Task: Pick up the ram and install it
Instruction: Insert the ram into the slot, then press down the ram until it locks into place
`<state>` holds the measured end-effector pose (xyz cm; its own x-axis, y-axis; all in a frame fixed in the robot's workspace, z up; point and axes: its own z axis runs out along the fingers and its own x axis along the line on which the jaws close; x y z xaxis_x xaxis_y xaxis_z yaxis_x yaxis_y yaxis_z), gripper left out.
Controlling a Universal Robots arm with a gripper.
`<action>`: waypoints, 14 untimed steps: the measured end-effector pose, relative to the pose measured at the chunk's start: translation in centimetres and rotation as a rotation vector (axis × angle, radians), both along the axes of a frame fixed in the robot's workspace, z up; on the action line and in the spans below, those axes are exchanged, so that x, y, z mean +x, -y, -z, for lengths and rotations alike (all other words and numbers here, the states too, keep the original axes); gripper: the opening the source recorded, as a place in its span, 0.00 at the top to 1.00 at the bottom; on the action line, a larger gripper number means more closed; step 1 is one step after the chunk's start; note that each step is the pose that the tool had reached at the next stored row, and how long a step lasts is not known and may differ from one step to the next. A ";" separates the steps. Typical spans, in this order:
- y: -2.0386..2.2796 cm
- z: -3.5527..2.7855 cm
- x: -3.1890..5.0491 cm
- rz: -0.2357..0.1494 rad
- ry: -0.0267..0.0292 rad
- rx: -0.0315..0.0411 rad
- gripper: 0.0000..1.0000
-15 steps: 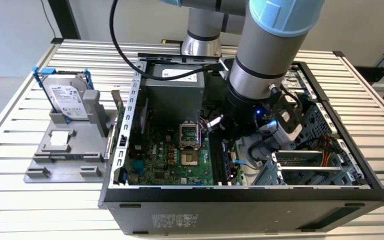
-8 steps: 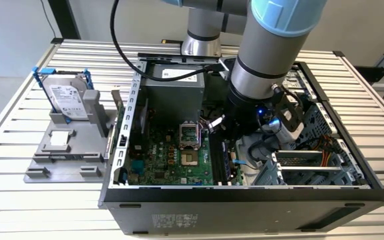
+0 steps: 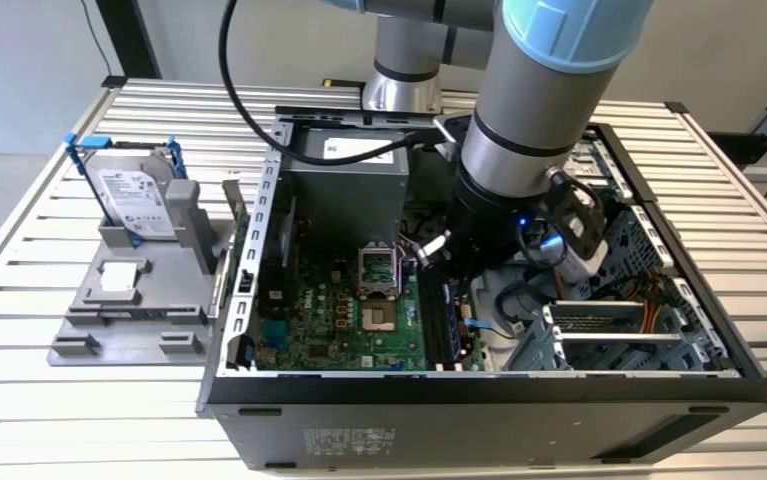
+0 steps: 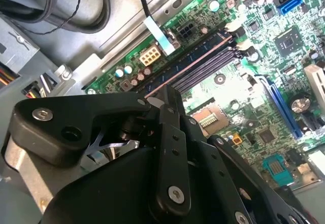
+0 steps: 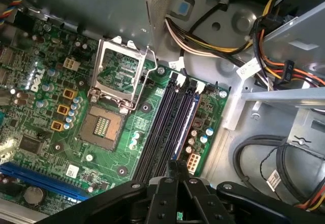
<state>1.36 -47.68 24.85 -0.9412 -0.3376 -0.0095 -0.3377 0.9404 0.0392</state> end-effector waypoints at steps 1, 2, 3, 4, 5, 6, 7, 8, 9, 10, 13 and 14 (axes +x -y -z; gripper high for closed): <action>-0.01 0.00 0.01 -0.007 0.0000 0.0004 1.00; -0.02 0.00 0.01 -0.013 0.0000 0.0008 1.00; -0.03 0.00 0.02 -0.020 0.0000 0.0012 1.00; -0.04 0.00 0.02 -0.027 0.0000 0.0015 1.00; -0.05 0.00 0.02 -0.034 0.0000 0.0020 1.00; -0.06 0.00 0.03 -0.041 0.0000 0.0025 1.00; -0.07 0.00 0.03 -0.048 0.0000 0.0030 1.00; -0.08 0.00 0.04 -0.055 0.0000 0.0036 1.00; -0.09 0.00 0.04 -0.062 0.0000 0.0042 1.00; -0.10 0.00 0.05 -0.068 0.0001 0.0050 1.00; -0.12 0.01 0.06 -0.088 0.0001 0.0070 1.00; -0.12 0.00 0.07 -0.094 0.0001 0.0075 1.00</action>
